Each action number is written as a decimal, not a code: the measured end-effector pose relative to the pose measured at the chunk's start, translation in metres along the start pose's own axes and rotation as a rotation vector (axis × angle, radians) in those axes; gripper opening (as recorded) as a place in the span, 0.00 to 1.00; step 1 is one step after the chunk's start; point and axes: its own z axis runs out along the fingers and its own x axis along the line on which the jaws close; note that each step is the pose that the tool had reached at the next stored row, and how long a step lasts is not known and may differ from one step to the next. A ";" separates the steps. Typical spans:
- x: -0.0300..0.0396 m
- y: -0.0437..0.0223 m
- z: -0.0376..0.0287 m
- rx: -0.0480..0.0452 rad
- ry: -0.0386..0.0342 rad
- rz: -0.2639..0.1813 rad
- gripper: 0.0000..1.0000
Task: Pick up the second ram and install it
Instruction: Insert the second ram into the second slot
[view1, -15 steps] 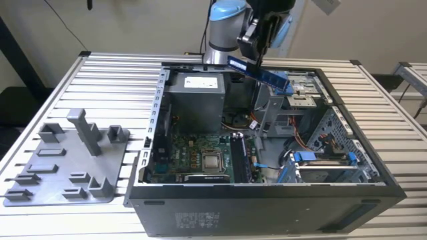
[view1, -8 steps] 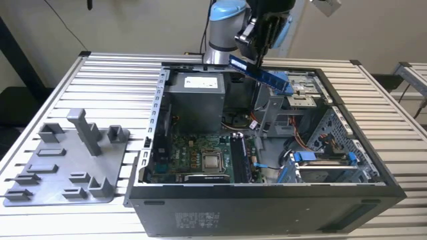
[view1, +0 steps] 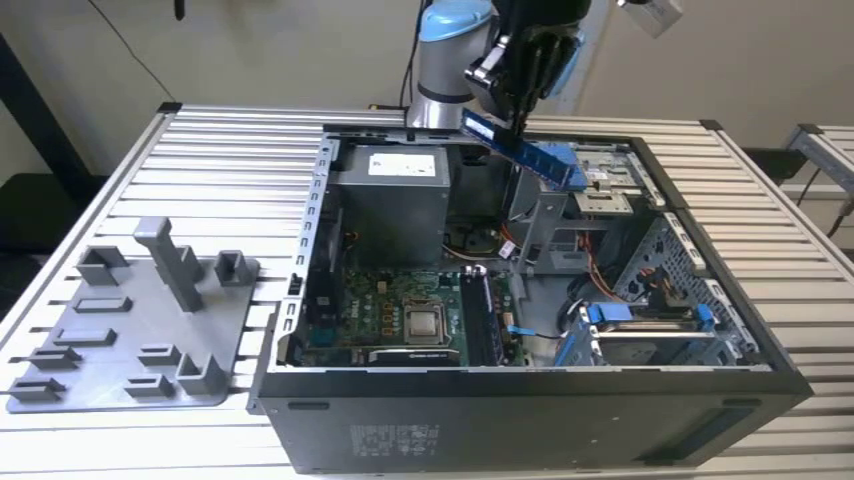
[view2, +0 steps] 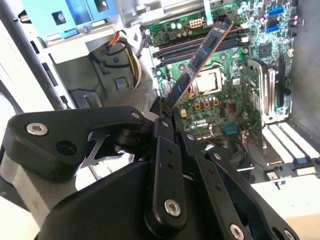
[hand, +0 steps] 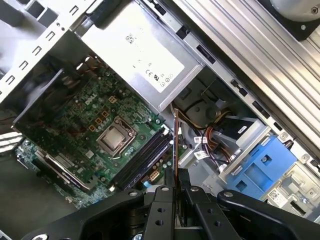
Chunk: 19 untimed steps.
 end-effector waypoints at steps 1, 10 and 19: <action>0.0000 0.0000 0.0000 0.0003 -0.0003 0.012 0.14; 0.0000 0.0000 0.0007 0.0037 -0.0028 0.124 0.14; 0.0000 0.0000 0.0014 0.0075 -0.0053 0.244 0.14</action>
